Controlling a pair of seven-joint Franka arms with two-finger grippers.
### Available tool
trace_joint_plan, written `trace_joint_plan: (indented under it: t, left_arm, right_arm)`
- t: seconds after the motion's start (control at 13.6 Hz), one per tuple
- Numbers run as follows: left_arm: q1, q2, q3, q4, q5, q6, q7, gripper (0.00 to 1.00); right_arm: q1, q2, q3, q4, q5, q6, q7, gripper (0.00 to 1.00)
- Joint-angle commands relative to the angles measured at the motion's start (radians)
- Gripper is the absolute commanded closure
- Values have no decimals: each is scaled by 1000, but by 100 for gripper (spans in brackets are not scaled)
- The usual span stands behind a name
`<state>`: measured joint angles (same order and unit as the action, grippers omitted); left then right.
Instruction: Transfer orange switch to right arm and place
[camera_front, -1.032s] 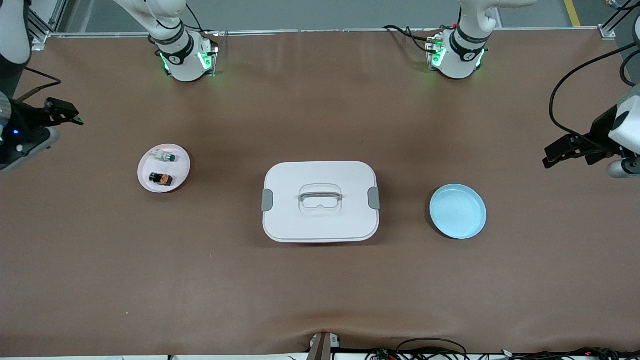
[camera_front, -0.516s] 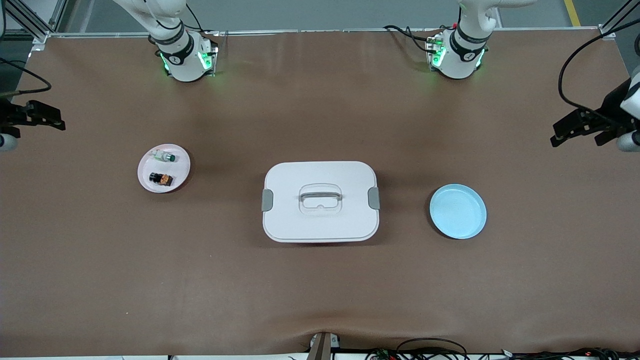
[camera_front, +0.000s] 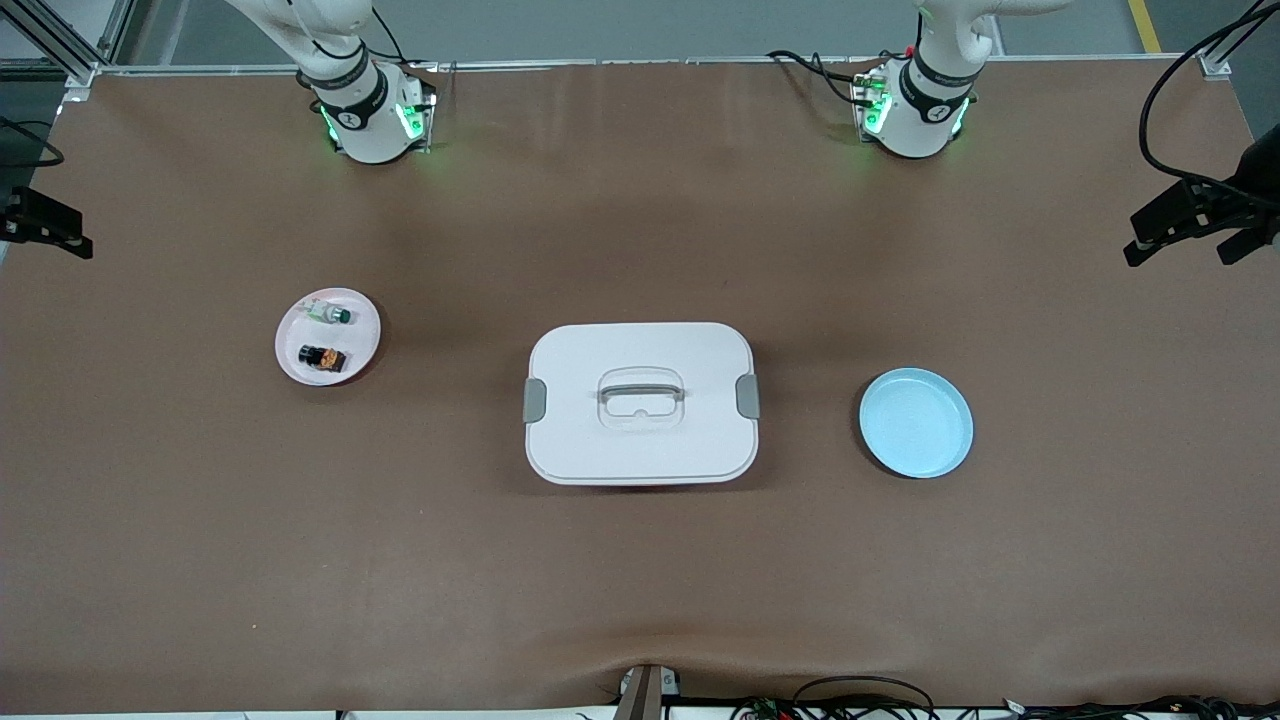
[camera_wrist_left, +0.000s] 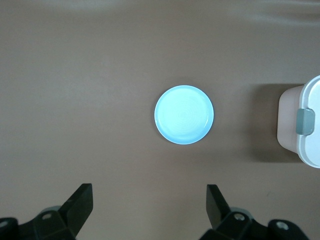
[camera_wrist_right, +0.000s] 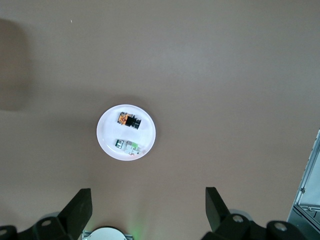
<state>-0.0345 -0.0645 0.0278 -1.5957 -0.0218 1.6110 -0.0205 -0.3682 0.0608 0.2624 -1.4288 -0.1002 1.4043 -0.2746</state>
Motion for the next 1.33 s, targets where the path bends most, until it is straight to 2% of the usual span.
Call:
trace_joint_plan:
  t: [0.0,0.22,0.37,0.59,0.74,0.96,1.03,1.25]
  left_arm:
    - [-1,8,-12,20,17,-34,7,0]
    - [10,12,-17,25,5,-37,22,0]
    - [7,14,-17,25,6,-37,20,0]
    - [2,14,-17,25,10,-39,16,0]
    - [2,15,-17,25,10,-48,13,0]
    - [4,15,-17,23,11,-51,13,0]
    - [4,17,-17,25,11,-54,13,0]
    - [4,22,-17,25,13,-60,13,0]
  right_arm:
    - [-44,17,18,41,-6,-19,2,0]
    - [-44,17,23,45,6,-21,12,0]
    - [-51,16,18,45,110,-10,12,0]
    - [-43,16,15,45,122,-10,17,0]
    - [4,16,-5,53,113,-18,18,0]
    - [187,16,-216,62,120,-12,61,0]
    - [202,16,-235,73,128,-15,63,0]
    - [225,5,-233,74,123,-24,60,0]
